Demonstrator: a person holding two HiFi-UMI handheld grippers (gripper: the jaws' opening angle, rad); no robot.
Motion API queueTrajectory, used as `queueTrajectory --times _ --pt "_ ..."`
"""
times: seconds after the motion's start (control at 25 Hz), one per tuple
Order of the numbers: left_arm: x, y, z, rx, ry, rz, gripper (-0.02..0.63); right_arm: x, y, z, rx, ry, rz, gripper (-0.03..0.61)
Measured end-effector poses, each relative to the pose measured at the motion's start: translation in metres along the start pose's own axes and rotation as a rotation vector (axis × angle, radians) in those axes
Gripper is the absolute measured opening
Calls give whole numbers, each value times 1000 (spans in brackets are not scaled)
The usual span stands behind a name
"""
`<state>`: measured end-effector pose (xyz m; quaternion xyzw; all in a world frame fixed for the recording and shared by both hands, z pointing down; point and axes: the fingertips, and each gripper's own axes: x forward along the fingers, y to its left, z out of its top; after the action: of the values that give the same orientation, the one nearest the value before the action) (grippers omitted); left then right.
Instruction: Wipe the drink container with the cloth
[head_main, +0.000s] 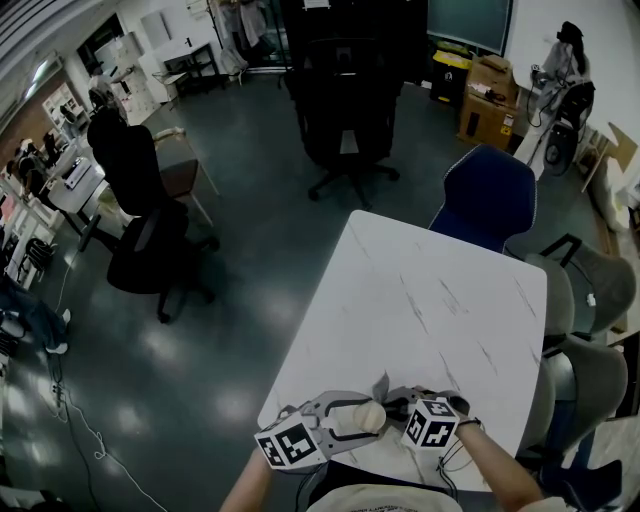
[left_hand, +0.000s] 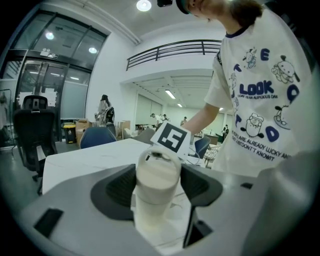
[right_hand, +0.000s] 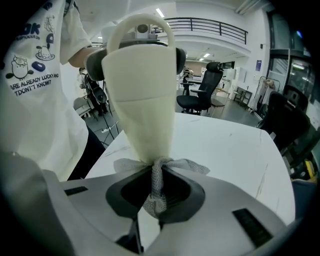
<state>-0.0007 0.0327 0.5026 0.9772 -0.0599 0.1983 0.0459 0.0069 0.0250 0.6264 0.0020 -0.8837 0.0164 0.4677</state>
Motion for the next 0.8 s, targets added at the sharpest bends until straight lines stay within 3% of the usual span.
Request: queueTrajectory --times 0.36,0.56,0.8 --pt "0 7 -1 -41 -26 207 282 4 1 -3 12 -5 -9 57" --pt "-4 7 -5 -112 -44 351 287 6 3 -4 16 -2 -7 57" --pt "2 11 -7 -135 -49 428 287 7 1 -5 20 -2 -6 57"
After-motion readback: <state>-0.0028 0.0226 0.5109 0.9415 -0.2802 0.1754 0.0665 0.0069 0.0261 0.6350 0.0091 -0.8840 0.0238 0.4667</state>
